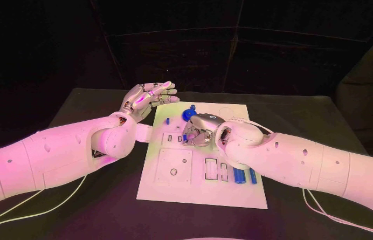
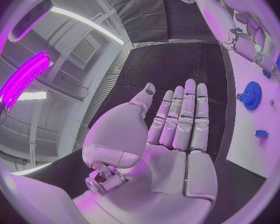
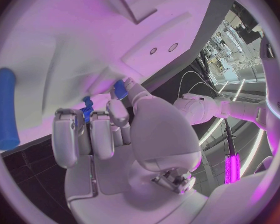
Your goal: Assemble the parts on the task board
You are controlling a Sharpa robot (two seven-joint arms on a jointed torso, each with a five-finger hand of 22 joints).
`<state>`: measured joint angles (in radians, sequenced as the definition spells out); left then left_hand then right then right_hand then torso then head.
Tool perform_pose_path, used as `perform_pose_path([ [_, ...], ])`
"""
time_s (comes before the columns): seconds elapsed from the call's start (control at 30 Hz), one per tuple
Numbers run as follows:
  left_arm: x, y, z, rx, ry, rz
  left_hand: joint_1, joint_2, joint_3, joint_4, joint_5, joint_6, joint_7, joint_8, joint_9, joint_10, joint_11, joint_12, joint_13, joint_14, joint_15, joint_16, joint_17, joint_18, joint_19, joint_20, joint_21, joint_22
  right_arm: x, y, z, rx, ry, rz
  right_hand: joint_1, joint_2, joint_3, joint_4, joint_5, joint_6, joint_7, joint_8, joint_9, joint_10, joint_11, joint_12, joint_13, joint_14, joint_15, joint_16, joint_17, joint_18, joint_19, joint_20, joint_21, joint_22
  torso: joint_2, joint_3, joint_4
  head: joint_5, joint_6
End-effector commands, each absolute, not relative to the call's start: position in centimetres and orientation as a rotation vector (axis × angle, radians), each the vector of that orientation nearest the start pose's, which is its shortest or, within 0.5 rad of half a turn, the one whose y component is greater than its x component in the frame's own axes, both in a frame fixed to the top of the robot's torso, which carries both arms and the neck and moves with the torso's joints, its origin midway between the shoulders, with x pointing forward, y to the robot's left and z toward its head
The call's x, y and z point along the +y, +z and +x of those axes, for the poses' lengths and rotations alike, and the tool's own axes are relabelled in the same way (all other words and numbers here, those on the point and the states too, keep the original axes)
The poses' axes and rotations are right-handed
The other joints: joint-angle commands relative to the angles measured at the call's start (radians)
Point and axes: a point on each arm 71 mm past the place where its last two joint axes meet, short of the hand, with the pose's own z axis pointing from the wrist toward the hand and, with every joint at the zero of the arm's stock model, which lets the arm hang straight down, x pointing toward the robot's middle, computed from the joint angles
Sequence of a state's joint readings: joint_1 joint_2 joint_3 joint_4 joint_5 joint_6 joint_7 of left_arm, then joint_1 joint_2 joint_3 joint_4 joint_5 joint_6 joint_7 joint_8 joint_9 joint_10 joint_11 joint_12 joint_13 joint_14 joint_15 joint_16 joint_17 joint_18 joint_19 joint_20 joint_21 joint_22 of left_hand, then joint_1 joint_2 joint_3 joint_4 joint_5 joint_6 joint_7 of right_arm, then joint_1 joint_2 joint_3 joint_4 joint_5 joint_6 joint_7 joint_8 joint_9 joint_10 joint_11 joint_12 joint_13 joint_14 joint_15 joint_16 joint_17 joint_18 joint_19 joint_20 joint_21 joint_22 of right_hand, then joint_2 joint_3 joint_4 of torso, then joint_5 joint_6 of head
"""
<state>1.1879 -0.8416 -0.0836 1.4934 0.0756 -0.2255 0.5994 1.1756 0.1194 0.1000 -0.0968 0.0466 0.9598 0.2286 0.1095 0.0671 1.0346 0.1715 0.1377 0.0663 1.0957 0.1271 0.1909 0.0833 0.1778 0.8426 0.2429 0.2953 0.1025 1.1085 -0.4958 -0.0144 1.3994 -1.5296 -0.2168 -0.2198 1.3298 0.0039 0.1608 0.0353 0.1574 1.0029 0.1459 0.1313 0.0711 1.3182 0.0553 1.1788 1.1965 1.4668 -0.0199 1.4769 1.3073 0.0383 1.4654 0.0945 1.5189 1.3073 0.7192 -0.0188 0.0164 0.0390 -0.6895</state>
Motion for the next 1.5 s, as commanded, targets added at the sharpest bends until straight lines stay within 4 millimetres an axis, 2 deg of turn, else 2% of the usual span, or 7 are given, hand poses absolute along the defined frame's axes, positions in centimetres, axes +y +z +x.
perform_pose_path([
  [0.03,21.7,-18.7,48.6,1.272,-1.704,-1.083,-0.005,0.003,-0.006,0.001,0.003,0.006,0.000,-0.006,-0.001,0.008,0.000,-0.005,-0.002,0.007,0.000,0.001,0.002,0.007,0.009,0.001,0.003,-0.001,-5.9,-23.3,47.2,1.833,0.718,-0.283,-0.005,-0.009,0.000,0.005,-0.001,-0.016,0.002,-0.010,-0.003,-0.009,0.004,-0.009,-0.005,0.067,0.006,-0.007,0.099,-0.009,0.015,0.001,-0.001,0.138,0.000,-0.0003,-0.0005,-0.001,-0.001],
  [0.77,21.8,-18.7,48.6,1.272,-1.700,-1.073,-0.003,0.006,-0.005,-0.002,0.004,0.008,0.000,-0.010,-0.001,0.010,-0.001,-0.010,-0.001,0.019,-0.003,0.002,0.005,0.008,0.028,-0.003,0.013,0.001,-6.0,-22.4,47.4,1.701,0.768,-0.208,-0.076,-0.072,-0.101,0.063,-0.042,-0.148,0.036,-0.065,-0.006,-0.093,0.036,-0.105,-0.100,0.063,0.033,-0.018,0.088,-0.004,-0.001,0.026,-0.013,0.117,0.000,0.0001,-0.0008,-0.003,0.001],
  [1.03,21.8,-18.6,48.6,1.312,-1.680,-0.980,-0.011,0.009,-0.008,-0.006,0.004,0.037,-0.021,-0.017,0.000,0.046,-0.029,-0.025,0.000,0.192,-0.050,0.071,0.059,0.010,0.185,-0.055,0.104,0.034,-6.5,-20.8,46.4,1.533,0.941,-0.179,-0.042,-0.070,-0.174,0.088,-0.015,-0.212,0.052,-0.054,-0.003,-0.112,0.052,-0.095,-0.107,0.062,0.048,-0.018,0.091,-0.001,-0.008,0.042,-0.018,0.108,-0.002,0.0019,-0.0005,0.001,0.002],
  [1.2,21.9,-18.8,48.6,1.375,-1.618,-0.912,-0.016,0.007,-0.007,-0.009,0.005,0.072,-0.061,-0.012,0.003,0.175,-0.079,0.021,0.021,0.387,-0.112,0.191,0.145,0.008,0.328,-0.114,0.206,0.081,-8.1,-19.8,45.4,1.493,1.022,-0.177,-0.011,-0.057,-0.185,0.082,0.011,-0.209,0.050,-0.043,-0.001,-0.112,0.050,-0.086,-0.106,0.062,0.046,-0.020,0.090,-0.001,-0.010,0.042,-0.019,0.105,-0.005,0.0012,-0.0016,0.005,0.005],
  [1.3,22.1,-19.1,48.4,1.468,-1.534,-0.862,-0.026,-0.006,-0.004,-0.014,0.007,0.101,-0.092,0.000,0.009,0.276,-0.119,0.072,0.057,0.417,-0.149,0.399,0.310,0.006,0.406,-0.155,0.291,0.126,-9.9,-18.6,45.1,1.494,1.053,-0.158,0.008,-0.048,-0.189,0.077,0.024,-0.195,0.041,-0.029,0.002,-0.103,0.043,-0.072,-0.097,0.060,0.041,-0.026,0.083,0.003,-0.020,0.039,-0.026,0.092,-0.004,0.0019,-0.0025,0.005,0.011],
  [1.4,22.5,-19.7,48.5,1.629,-1.372,-0.800,-0.042,-0.024,-0.010,-0.011,0.009,0.122,-0.114,0.023,0.019,0.322,-0.145,0.132,0.114,0.432,-0.171,0.864,0.781,0.003,0.465,-0.182,0.395,0.186,-12.4,-17.3,45.5,1.531,1.065,-0.075,0.029,-0.027,-0.194,0.074,0.021,-0.142,0.030,0.008,0.012,-0.100,0.033,-0.067,-0.097,0.058,0.033,-0.032,0.076,0.004,-0.023,0.032,-0.029,0.088,-0.013,0.0059,-0.0052,0.007,0.010],
  [1.5,22.8,-20.4,48.6,1.816,-1.198,-0.719,-0.070,-0.024,-0.028,0.018,0.000,0.128,-0.126,0.058,0.035,0.326,-0.149,0.211,0.187,0.429,-0.182,1.027,0.966,0.000,0.462,-0.191,0.465,0.233,-15.0,-16.2,46.2,1.552,1.090,0.099,0.054,0.010,-0.196,0.073,-0.001,-0.130,0.024,0.021,0.011,-0.086,0.027,-0.049,-0.085,0.059,0.027,-0.033,0.077,0.003,-0.021,0.024,-0.029,0.089,-0.019,0.0065,-0.0129,0.011,0.010],
])
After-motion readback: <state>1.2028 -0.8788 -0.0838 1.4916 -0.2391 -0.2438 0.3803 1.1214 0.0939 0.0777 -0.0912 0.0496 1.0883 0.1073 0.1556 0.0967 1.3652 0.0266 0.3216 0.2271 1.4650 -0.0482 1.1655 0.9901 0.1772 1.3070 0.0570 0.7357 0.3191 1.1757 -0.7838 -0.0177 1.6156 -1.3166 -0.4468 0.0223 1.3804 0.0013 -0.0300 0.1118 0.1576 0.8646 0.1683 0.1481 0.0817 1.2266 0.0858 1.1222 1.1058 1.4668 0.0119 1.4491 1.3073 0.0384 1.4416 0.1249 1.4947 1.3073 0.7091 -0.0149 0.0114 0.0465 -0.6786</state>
